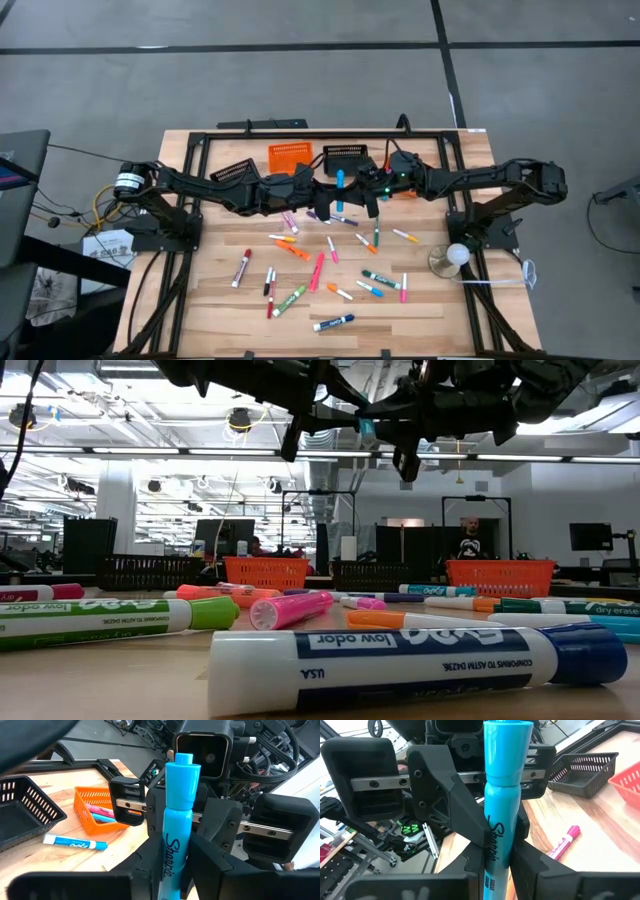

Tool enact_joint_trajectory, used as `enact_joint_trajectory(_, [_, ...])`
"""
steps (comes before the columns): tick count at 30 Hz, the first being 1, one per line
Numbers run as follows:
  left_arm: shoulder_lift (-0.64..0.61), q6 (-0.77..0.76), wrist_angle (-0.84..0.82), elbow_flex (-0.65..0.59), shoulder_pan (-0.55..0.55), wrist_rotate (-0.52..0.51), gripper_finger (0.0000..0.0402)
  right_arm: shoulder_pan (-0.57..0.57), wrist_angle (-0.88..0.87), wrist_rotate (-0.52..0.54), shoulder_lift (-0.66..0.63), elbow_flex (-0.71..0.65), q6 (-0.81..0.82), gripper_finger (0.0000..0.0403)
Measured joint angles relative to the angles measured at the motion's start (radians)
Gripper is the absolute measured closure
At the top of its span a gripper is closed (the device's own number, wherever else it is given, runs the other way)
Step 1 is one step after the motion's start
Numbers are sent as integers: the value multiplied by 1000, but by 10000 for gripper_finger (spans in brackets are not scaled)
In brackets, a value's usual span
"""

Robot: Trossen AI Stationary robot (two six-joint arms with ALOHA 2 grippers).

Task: Pick & Place Markers
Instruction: Put the blue marker into the right orange bin

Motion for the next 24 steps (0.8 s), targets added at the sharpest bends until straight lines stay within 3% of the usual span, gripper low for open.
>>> enact_joint_trajectory(4, [0,0,1,0,0,-5,290,0,-10,3,0,0,2,352])
enact_joint_trajectory(15, [-3,57,2,0,0,16,166,-23,-57,-3,0,-1,3,352])
enact_joint_trajectory(24, [-5,71,-27,0,-1,25,144,-139,-198,-102,-4,-1,-21,351])
